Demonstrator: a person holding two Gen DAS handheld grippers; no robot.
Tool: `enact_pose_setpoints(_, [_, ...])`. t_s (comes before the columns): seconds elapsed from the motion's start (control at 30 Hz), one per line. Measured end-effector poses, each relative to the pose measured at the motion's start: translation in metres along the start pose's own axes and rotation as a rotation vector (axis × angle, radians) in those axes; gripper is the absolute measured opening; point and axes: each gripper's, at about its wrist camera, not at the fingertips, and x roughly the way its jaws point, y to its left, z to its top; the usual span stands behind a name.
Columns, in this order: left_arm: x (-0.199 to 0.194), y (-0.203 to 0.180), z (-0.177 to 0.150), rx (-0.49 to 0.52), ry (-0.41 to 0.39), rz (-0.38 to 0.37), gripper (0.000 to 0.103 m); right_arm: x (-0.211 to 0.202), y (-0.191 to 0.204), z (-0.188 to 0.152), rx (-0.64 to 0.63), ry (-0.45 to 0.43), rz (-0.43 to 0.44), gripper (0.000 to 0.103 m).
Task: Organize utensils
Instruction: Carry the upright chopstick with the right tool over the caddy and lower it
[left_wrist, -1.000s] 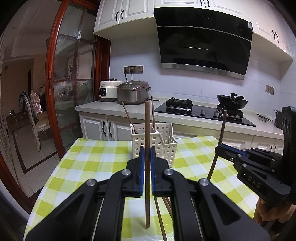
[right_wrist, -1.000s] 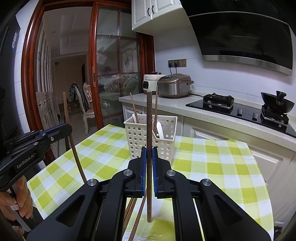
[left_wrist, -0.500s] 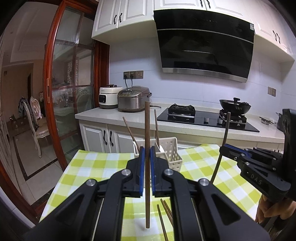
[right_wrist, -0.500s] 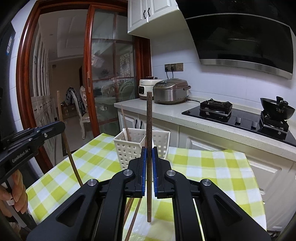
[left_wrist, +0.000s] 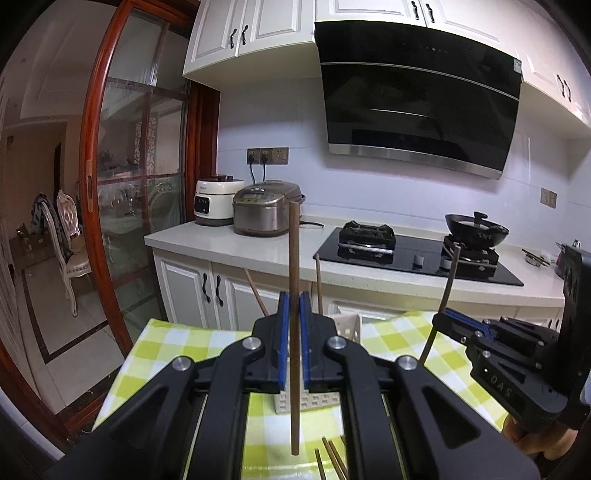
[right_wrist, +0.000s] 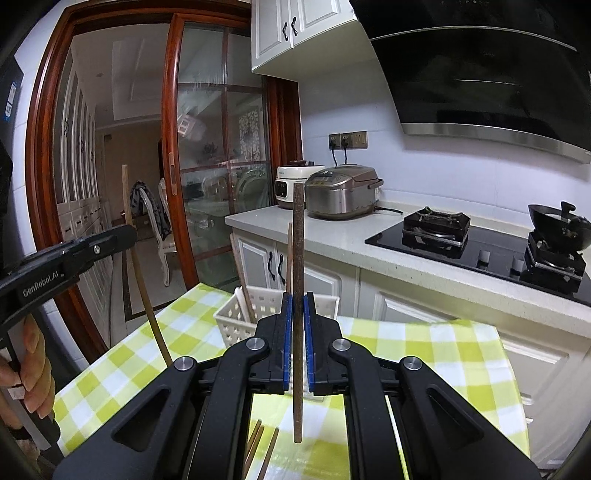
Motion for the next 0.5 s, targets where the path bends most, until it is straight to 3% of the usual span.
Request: enact_pose_setpoints(0.5, [0.038, -0.006, 0.075, 0.034, -0.086, 0.041, 0.006, 0.041, -0.015, 0.064, 0.038, -0.068, 0.007, 0.007])
